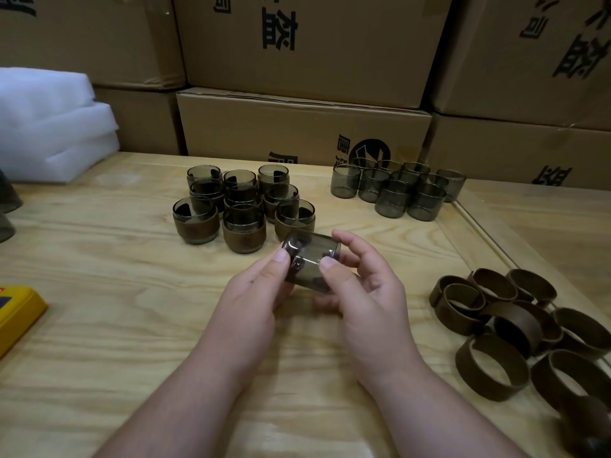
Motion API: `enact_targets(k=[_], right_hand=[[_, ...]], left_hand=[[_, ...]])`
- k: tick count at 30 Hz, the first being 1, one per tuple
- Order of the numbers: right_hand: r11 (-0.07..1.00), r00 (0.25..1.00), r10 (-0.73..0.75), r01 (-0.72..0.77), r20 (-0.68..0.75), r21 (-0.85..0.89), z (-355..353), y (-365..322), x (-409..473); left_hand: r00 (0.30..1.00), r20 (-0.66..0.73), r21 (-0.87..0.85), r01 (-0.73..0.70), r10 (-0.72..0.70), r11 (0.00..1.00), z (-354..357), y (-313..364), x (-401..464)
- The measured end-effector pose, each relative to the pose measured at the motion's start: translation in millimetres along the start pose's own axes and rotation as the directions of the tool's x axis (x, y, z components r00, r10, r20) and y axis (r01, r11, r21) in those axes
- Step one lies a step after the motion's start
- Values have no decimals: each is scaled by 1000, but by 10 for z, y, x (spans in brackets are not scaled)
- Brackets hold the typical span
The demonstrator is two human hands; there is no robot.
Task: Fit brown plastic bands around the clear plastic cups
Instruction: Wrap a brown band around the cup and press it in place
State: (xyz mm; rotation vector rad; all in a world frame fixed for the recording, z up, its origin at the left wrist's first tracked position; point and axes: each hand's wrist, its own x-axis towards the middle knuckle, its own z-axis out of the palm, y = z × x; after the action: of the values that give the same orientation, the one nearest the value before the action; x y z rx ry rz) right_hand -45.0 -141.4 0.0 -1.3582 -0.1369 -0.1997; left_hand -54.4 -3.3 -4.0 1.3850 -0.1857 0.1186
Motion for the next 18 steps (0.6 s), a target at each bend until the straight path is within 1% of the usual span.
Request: enact_targets(k=[5, 8, 10, 15, 18], right_hand=[[996, 999, -11, 9, -31, -86, 41, 7, -26], [984, 995, -20, 3, -94, -179, 56, 30, -35], [974, 990, -25, -8, -141, -228, 48, 55, -26], [975, 981, -51, 8, -190, -221, 40, 76, -17], [987, 976, -57, 23, -212, -161, 34, 63, -7]], left_hand=[[1000, 20, -6, -4, 4, 1000, 4, 4, -7], [999, -16, -74, 39, -40, 996, -19, -10, 5], [998, -35, -78, 47, -49, 996, -24, -4, 13], [998, -51, -84, 31, -35, 996, -17, -29, 20], [996, -77, -72, 39, -45, 997, -15, -34, 23]])
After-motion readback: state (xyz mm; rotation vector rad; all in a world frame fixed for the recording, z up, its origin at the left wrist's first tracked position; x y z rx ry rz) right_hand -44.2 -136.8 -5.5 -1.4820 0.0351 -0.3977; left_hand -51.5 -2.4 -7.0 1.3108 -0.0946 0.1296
